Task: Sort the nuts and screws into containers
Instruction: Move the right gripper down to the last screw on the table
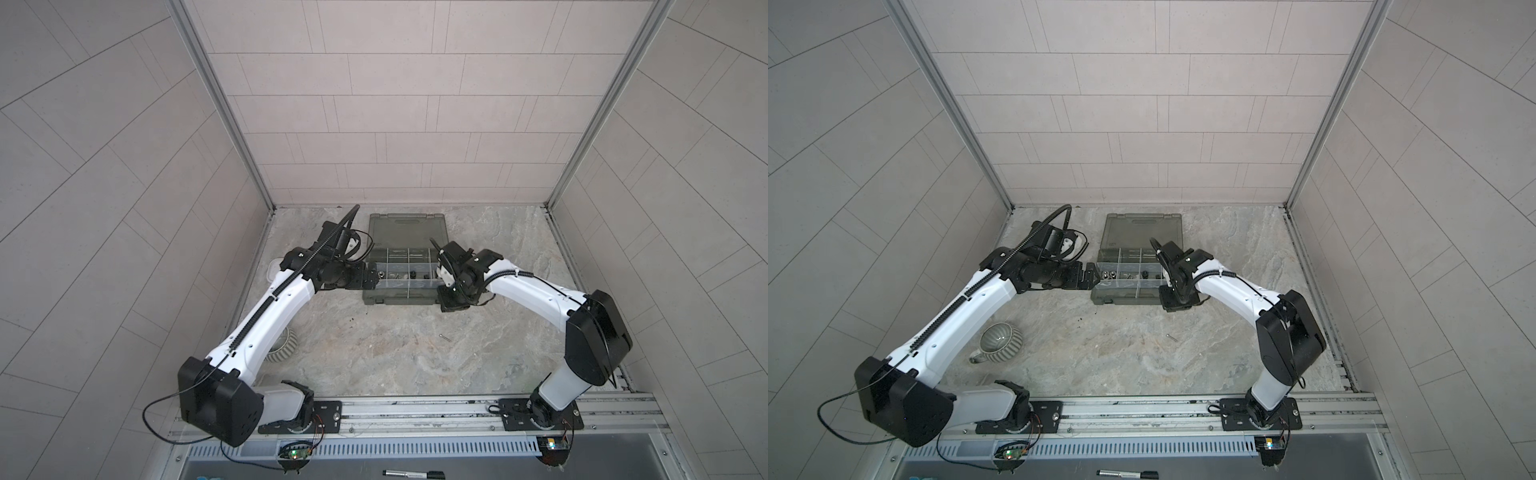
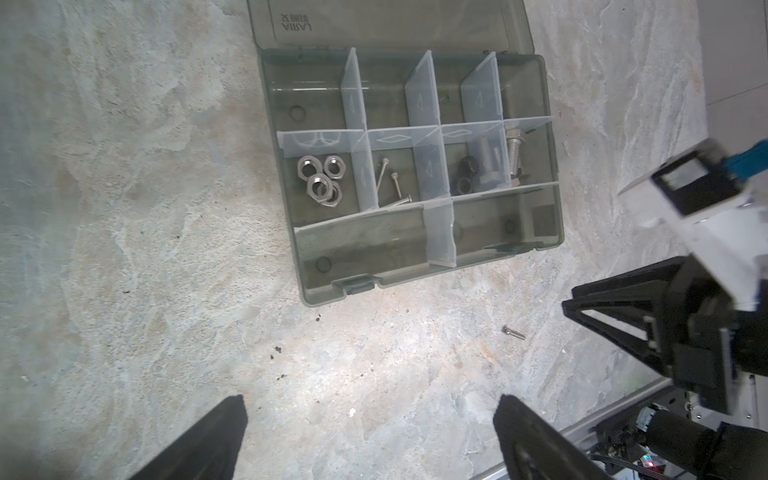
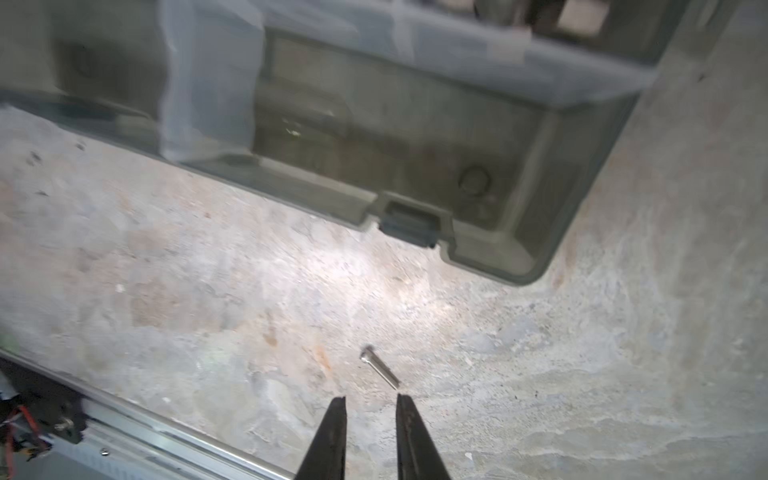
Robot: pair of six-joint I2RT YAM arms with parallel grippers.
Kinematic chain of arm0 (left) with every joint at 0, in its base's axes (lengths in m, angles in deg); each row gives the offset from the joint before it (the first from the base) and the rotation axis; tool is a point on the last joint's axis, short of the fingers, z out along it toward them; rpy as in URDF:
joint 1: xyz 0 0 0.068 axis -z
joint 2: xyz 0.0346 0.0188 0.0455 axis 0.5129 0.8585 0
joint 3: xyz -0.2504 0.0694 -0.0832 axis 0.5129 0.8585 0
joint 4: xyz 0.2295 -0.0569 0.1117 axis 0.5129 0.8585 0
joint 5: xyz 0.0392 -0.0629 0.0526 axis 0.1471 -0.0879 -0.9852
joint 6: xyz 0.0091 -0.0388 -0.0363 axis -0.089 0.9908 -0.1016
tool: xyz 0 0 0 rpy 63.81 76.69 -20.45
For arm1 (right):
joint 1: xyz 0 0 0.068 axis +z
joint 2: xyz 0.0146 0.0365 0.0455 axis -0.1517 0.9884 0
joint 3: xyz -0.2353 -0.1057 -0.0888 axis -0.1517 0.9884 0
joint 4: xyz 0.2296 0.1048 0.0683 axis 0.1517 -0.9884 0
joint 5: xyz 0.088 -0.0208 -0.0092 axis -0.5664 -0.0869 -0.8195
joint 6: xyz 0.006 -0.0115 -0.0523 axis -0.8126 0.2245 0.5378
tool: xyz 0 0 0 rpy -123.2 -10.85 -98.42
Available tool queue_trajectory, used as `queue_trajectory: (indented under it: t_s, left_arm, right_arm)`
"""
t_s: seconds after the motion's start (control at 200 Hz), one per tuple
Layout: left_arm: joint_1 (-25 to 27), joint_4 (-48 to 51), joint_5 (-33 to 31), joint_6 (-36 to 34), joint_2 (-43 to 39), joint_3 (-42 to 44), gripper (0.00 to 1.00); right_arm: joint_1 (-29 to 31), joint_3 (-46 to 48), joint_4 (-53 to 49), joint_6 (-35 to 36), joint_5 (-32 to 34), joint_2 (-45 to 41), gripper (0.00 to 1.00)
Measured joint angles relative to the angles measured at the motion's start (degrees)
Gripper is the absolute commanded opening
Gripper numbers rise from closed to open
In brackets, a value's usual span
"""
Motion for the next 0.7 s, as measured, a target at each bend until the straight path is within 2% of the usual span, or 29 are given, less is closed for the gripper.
queue_trajectory:
  t_s: [0.13, 0.36, 0.7]
  left_arm:
    - [3.0, -0.7, 0.0, 2.7, -3.0, 4.2, 1.00]
    - [8.1, -1.2, -1.7, 9.1, -12.4, 12.1, 1.00]
    - [9.5, -0.7, -5.3, 16.2, -21.5, 17.4, 1.00]
  right_arm:
    - [0.8, 5.1, 1.8, -0.3, 0.0, -1.7, 0.24]
    - [2.4, 7.0, 4.1, 0.0, 0.0, -2.0, 0.24]
    - [4.9, 10.2, 5.9, 1.1, -0.5, 0.2, 0.25]
